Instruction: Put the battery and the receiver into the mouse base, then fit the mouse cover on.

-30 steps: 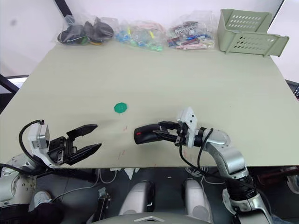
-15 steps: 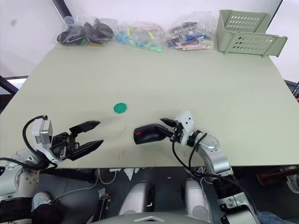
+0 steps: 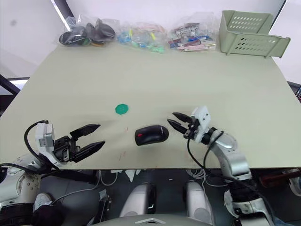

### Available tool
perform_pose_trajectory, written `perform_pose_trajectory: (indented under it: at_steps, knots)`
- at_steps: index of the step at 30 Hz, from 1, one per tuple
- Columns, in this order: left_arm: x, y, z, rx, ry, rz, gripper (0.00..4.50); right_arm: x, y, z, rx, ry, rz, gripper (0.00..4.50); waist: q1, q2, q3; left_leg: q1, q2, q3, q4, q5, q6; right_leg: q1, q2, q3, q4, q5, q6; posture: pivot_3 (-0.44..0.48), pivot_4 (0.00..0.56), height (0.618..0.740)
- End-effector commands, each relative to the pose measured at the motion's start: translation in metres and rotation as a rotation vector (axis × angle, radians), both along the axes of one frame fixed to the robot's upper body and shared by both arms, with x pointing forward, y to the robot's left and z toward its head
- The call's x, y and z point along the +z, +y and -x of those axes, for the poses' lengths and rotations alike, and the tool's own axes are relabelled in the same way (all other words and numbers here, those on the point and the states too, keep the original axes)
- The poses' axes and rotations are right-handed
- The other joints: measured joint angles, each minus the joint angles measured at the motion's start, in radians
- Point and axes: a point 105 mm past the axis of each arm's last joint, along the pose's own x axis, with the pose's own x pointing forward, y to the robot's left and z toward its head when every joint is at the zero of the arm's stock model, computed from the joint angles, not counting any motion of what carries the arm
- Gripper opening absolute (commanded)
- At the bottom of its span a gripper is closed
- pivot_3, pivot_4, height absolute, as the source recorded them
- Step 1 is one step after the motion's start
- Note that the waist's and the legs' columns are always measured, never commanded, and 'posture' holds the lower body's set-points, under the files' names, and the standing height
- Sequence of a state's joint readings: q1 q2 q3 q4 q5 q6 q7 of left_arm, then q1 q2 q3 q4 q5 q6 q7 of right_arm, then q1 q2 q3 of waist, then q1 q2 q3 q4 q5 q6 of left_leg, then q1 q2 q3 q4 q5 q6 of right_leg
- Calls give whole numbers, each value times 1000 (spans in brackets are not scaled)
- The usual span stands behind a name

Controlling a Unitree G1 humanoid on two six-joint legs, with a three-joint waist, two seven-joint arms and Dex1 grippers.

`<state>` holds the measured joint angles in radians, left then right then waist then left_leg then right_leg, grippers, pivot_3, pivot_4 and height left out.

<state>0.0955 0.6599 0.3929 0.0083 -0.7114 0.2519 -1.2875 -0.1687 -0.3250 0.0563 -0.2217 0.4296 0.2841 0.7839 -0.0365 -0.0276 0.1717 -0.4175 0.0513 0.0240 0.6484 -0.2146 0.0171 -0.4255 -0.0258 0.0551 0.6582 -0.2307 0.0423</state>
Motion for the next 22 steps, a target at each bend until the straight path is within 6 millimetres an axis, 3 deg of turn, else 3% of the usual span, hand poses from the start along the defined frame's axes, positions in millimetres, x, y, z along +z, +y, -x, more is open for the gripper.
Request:
perform_pose_trajectory:
  at_steps: [1, 12, 15, 19, 22]
  knots:
    - [7, 4, 0, 57, -14, -19, 4500, 11, -24, 16, -12, -2, 18, 1711, 1, 0, 0, 0, 0, 1, 0, 0, 0, 0, 0, 0, 0, 0, 0, 0, 150, 740]
    - [-8, 14, 8, 167, 75, -77, 4500, -4, -97, 44, -222, 115, 186, 1711, 1, 0, 0, 1, 0, 0, 0, 0, 0, 0, -2, 1, -1, 0, 1, 0, 150, 740]
    - [-10, 19, 9, 194, 87, -75, 4500, -8, -110, 50, -262, 150, 189, 2435, 0, 0, 0, 1, 0, -1, 0, 0, 0, -1, -2, 3, -1, 0, 1, 0, 150, 740]
    - [-16, 22, 11, 210, 111, -102, 4500, -8, -113, 52, -299, 135, 198, 4287, 0, 0, 0, 1, 0, 0, 0, 0, 0, -2, -3, 3, -1, 0, 1, 0, 150, 740]
    - [-18, 22, 11, 211, 112, -125, 4500, -8, -113, 52, -318, 125, 197, 4462, 0, 0, 0, 1, 0, -1, 0, 0, 0, -2, -5, 3, -1, 0, 1, 0, 150, 740]
